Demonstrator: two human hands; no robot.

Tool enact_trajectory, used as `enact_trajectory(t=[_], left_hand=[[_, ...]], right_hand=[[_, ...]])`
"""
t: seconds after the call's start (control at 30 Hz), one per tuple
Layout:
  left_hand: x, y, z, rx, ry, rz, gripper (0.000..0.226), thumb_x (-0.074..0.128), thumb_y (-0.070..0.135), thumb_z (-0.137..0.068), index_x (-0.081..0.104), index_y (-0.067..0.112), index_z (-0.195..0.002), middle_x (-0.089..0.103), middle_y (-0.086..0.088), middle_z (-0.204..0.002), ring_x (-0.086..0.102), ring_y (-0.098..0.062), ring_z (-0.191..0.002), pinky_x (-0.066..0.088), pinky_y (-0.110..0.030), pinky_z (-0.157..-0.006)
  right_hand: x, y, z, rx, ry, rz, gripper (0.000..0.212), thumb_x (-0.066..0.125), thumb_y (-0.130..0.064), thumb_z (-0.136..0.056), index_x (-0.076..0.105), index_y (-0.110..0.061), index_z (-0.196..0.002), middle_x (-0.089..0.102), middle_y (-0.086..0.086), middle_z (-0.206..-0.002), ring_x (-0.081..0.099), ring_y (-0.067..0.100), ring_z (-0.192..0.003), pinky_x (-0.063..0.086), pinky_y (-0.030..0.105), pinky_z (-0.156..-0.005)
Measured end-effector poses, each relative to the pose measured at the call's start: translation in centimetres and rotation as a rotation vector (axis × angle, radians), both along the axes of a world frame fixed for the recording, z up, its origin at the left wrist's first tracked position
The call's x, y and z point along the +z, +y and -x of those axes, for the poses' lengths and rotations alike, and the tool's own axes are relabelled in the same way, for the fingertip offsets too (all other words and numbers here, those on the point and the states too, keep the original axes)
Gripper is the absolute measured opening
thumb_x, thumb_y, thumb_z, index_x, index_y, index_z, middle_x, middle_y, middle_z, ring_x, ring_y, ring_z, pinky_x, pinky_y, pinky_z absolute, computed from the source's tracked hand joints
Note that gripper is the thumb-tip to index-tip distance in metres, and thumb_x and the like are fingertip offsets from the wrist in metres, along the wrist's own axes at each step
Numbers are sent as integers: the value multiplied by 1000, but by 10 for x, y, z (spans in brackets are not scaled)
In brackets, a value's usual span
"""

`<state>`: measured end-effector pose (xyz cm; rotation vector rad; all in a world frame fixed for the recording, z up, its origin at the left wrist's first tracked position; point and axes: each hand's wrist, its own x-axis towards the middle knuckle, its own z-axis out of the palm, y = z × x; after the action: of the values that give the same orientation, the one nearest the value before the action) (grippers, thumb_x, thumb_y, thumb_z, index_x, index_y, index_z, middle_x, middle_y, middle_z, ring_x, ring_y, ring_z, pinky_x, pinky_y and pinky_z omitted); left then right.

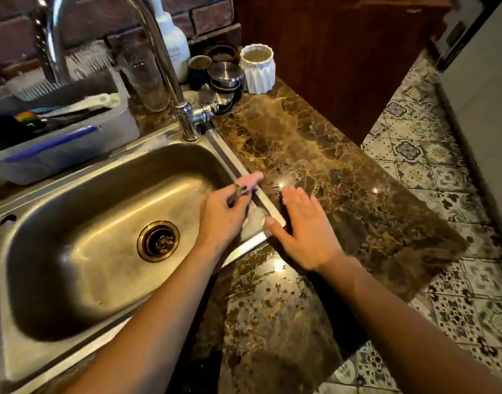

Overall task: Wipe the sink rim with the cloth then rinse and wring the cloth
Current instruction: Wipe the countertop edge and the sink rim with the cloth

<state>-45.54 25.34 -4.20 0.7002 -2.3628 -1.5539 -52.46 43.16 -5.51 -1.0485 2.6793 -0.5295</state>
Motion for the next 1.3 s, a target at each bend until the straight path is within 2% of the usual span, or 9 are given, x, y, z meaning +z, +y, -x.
enact_trajectory(t=[0.2,0.37,0.5,0.7,0.87,0.97,1.1,1.2,1.3], left_hand=[[-19,7,-19,-45,-63,-88,28,57,28,-100,71,33,-125,73,17,-114,65,6,-102,50,-16,-85],[-7,13,-22,-107,7,-185,37,50,18,-104,71,47,-113,69,30,-118,59,10,-115,44,-7,-92],[-20,7,-21,-161,-79,-139,35,48,45,-99,67,40,-128,64,18,-135,55,2,-126,42,-28,-110],[-11,12,-25,-178,-212,-60,28,52,41,-96,71,44,-116,69,18,-114,61,1,-106,44,-16,-83],[-8,7,-26,-225,-256,-97,32,50,44,-88,75,37,-106,74,12,-111,66,-13,-106,50,-42,-100],[-7,3,-30,-261,-274,-136,28,51,37,-94,75,43,-109,71,17,-118,63,-3,-112,45,-31,-102],[-3,-4,-33,-251,-274,-174,28,52,26,-101,77,33,-112,73,17,-112,62,0,-105,39,-20,-83],[-1,-7,-37,-266,-238,-262,28,52,18,-100,79,21,-104,73,17,-85,62,-2,-80,42,-15,-75],[-2,-15,-39,-299,-210,-260,29,52,26,-95,82,26,-93,70,7,-77,55,-11,-74,45,-34,-79]], right_hand=[[3,25,5,46,64,-303,116,4,-95,-75,-12,-16,-159,-22,5,-166,-24,20,-152,-11,50,-124],[4,23,5,47,72,-299,118,5,-95,-76,-11,-13,-159,-20,6,-166,-23,21,-153,-9,51,-124],[3,21,3,49,86,-296,118,6,-95,-76,-11,-12,-158,-19,8,-166,-23,22,-153,-8,52,-124],[1,20,2,42,108,-294,119,5,-95,-76,-7,-10,-159,-16,9,-167,-20,23,-154,-6,53,-124],[1,20,0,42,114,-293,121,8,-96,-76,-6,-10,-159,-16,10,-167,-18,23,-154,-6,52,-125],[2,21,-1,46,111,-287,122,10,-97,-75,-6,-11,-159,-16,10,-167,-19,23,-154,-6,51,-125],[2,22,-2,46,112,-288,123,11,-98,-74,-7,-11,-159,-16,9,-167,-19,23,-154,-5,50,-125],[2,22,-1,47,110,-289,123,10,-98,-74,-7,-11,-159,-16,9,-167,-18,22,-154,-6,50,-125],[2,22,-1,50,110,-300,123,11,-98,-74,-8,-11,-159,-16,9,-167,-19,22,-154,-7,49,-125]])
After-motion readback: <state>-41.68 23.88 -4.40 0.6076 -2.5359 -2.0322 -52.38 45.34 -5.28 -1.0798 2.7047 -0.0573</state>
